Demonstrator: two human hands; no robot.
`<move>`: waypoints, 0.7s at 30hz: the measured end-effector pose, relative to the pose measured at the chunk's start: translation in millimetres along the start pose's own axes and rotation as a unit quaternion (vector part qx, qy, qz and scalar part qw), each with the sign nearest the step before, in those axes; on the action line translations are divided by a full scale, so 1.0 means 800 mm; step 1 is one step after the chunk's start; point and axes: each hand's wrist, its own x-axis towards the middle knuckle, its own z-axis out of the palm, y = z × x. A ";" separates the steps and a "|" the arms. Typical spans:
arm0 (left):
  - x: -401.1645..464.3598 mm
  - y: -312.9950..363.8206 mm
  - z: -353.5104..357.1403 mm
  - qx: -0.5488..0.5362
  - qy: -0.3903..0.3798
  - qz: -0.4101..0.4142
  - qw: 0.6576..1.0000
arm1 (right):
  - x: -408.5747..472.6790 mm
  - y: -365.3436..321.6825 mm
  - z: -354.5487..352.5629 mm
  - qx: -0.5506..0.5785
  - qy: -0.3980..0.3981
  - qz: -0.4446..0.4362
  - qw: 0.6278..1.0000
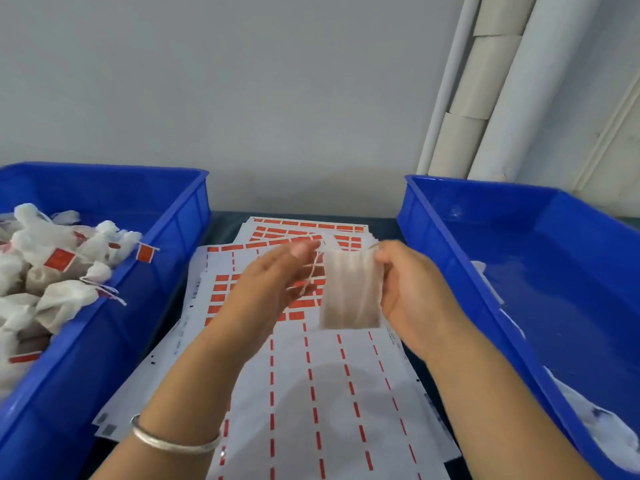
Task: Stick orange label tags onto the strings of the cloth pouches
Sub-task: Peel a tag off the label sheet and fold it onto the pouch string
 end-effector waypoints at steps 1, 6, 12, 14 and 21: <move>-0.001 -0.005 -0.002 0.047 0.004 0.016 0.999 | 0.004 0.008 0.002 0.000 0.003 0.016 1.000; 0.005 -0.048 -0.007 0.149 0.081 -0.023 0.985 | 0.025 0.040 -0.001 -0.004 -0.003 0.050 0.999; 0.002 -0.089 -0.003 0.201 0.039 -0.018 0.979 | 0.023 0.072 -0.005 -0.086 -0.003 -0.120 0.989; 0.002 -0.093 0.000 0.258 0.047 0.022 0.965 | 0.019 0.087 -0.004 -0.161 -0.061 -0.205 0.963; -0.003 -0.097 0.002 0.410 0.121 0.145 0.892 | 0.023 0.111 0.006 -0.307 -0.036 -0.245 0.919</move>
